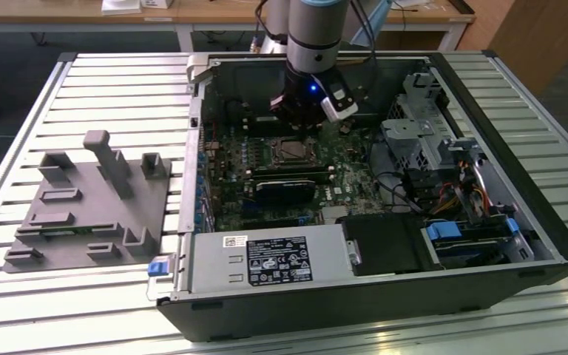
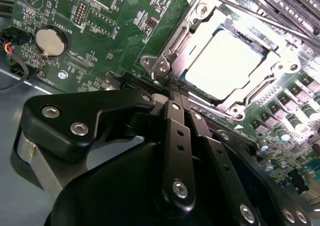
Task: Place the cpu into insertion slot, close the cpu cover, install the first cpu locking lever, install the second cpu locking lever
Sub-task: 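Install the first cpu locking lever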
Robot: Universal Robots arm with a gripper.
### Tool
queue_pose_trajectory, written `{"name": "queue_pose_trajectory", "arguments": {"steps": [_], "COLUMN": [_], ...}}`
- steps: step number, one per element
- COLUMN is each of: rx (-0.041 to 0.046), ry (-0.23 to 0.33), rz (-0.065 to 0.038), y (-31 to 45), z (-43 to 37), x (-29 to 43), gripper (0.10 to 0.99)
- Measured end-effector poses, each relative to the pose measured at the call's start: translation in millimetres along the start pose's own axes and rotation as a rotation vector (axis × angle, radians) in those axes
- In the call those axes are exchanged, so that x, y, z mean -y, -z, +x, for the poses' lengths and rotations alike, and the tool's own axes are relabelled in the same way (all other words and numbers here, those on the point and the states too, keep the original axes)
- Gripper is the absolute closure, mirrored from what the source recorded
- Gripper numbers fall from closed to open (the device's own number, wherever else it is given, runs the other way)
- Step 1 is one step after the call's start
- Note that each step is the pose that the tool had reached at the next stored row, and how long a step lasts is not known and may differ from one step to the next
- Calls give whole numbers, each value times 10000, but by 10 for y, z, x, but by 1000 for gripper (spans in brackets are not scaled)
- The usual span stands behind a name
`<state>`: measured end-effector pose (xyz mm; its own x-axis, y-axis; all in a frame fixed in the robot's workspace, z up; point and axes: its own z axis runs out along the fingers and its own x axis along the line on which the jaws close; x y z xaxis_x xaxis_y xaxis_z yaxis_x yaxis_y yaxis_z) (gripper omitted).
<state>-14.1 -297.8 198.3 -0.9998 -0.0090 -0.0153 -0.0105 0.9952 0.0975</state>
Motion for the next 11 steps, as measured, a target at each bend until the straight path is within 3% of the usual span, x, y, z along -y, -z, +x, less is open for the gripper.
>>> {"name": "queue_pose_trajectory", "arguments": {"steps": [6,11], "rx": [-3,0], "ry": [-1,2], "rz": [76,17], "y": [-30,-39], "z": [-5,-15], "x": [-1,-10], "gripper": [965,965]}}
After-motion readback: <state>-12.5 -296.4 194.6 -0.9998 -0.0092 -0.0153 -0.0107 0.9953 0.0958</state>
